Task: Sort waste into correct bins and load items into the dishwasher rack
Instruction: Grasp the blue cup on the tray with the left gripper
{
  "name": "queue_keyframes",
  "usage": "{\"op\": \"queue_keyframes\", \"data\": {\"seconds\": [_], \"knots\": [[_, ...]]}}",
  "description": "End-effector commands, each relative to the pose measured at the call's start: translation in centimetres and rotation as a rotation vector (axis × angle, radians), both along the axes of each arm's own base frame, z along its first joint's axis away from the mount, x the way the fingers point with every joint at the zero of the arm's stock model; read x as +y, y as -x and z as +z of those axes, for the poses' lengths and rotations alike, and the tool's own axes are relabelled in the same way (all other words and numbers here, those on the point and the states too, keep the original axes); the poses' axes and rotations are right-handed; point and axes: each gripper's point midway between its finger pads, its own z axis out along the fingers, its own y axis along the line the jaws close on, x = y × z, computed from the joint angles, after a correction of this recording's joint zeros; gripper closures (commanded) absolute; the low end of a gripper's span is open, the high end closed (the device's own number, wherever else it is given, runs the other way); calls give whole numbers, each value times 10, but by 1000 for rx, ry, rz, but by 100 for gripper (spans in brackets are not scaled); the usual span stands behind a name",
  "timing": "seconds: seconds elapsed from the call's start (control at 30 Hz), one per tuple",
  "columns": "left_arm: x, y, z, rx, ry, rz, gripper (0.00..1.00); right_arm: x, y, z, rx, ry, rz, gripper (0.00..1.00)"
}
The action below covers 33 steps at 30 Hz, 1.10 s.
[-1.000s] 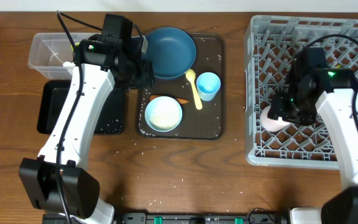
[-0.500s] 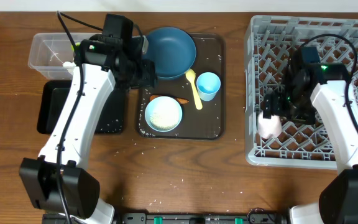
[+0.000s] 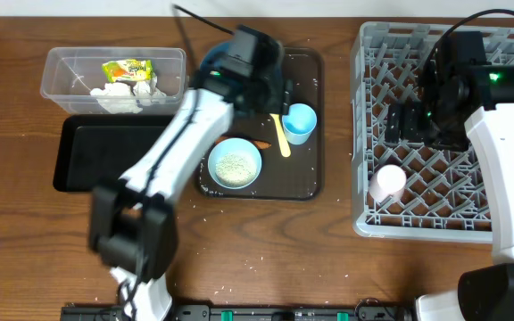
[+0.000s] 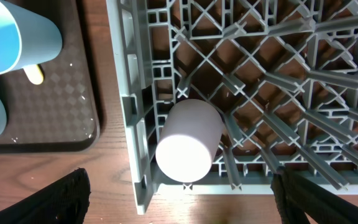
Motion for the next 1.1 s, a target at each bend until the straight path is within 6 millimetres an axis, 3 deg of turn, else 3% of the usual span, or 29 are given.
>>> {"op": "queue_keyframes", "data": {"seconds": [0.0,0.1,0.2,0.37,0.53,0.73,0.93,1.07], "knots": [[-6,-2,-45,81,-30,55,26,2,-1,6,-17,9,32,8],[-9,-1,-71,133,-39,79,26,2,-1,6,-17,11,37,8],[-9,0,-82,155,-47,87,30,2,-1,6,-20,11,38,8],[-10,-3,-79,147,-36,96,53,2,-4,6,-30,10,37,8],[-12,-4,-71,144,-14,115,67,2,-4,6,-31,11,42,8],[-12,-5,-50,108,7,114,94,2,-5,7,-35,12,48,8],[-14,-2,-7,67,79,117,94,5,-8,8,-48,-5,51,9],[-11,16,29,114,188,69,94,28,-23,15,-120,-125,106,7]]}}
